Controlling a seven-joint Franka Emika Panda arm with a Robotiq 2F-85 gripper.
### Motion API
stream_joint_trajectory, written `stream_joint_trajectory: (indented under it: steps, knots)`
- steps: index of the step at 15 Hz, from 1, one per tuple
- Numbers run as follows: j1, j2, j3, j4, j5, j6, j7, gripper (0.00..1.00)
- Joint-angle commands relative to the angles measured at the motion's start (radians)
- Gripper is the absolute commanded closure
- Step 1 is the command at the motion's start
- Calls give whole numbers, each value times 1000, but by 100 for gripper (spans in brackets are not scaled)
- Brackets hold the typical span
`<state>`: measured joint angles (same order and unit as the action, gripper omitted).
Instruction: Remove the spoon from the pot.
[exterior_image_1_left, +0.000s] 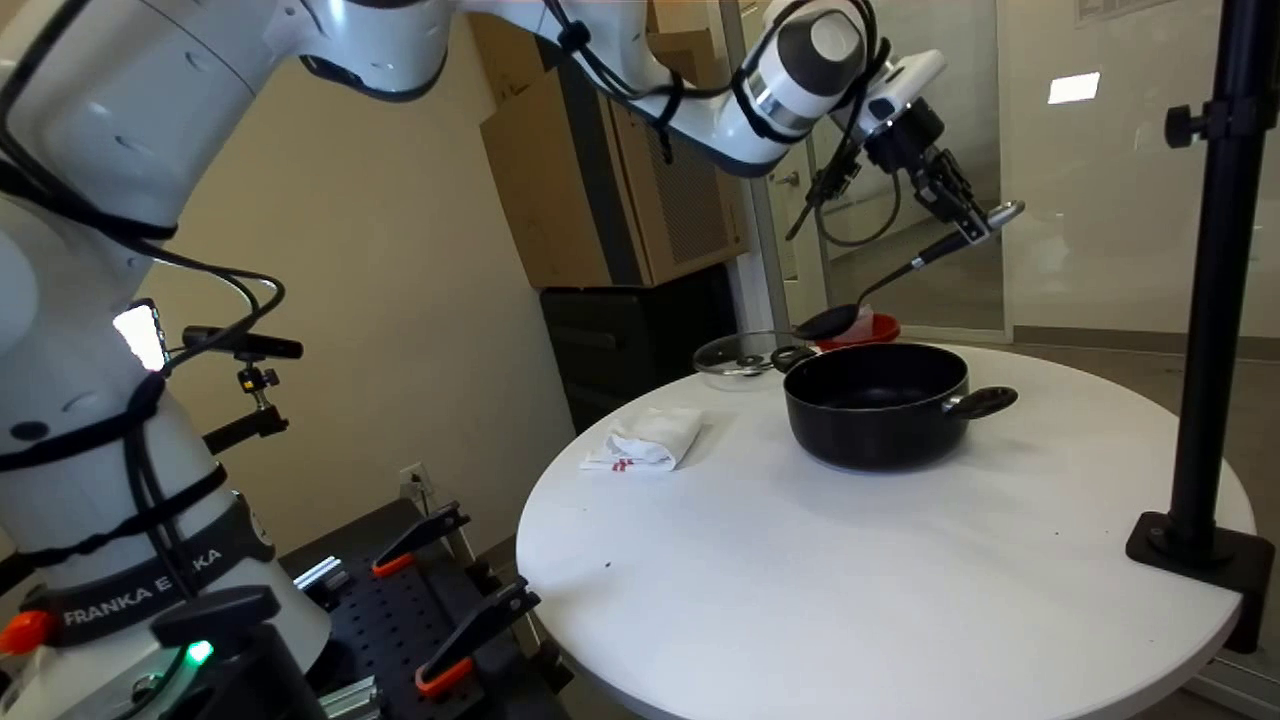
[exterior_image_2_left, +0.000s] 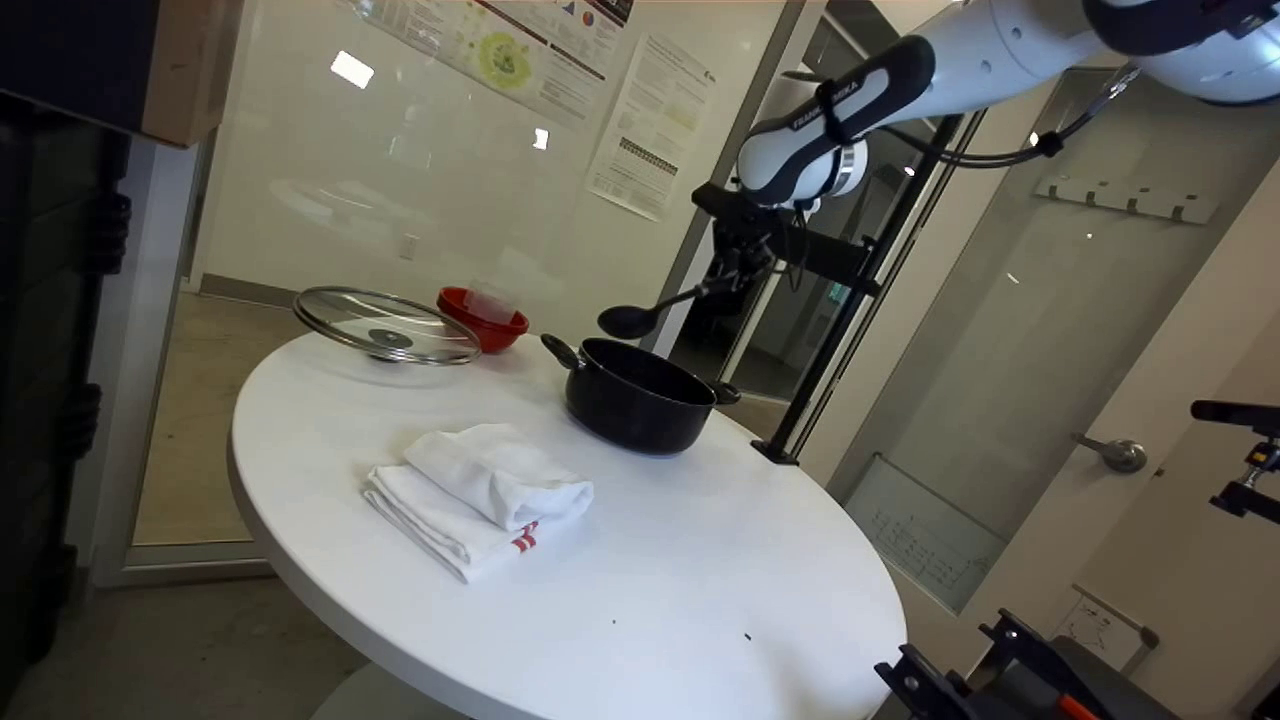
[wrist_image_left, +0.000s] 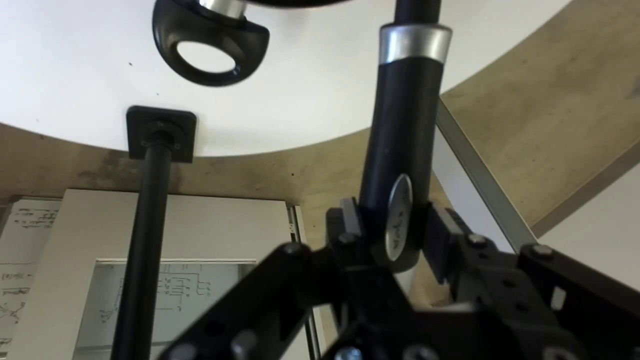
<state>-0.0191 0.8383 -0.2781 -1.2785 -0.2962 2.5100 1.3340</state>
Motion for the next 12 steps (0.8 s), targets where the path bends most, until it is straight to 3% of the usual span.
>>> stream_joint_trajectory:
  steps: [1, 6, 9, 12]
  knots:
    - [25, -213, 1, -187, 14, 64, -97, 92]
    - [11, -380, 70, -318, 90, -1, -220, 92]
    - [16, -440, 72, -427, 96, -47, -245, 92]
    - [19, -471, 38, -511, 73, -90, -181, 92]
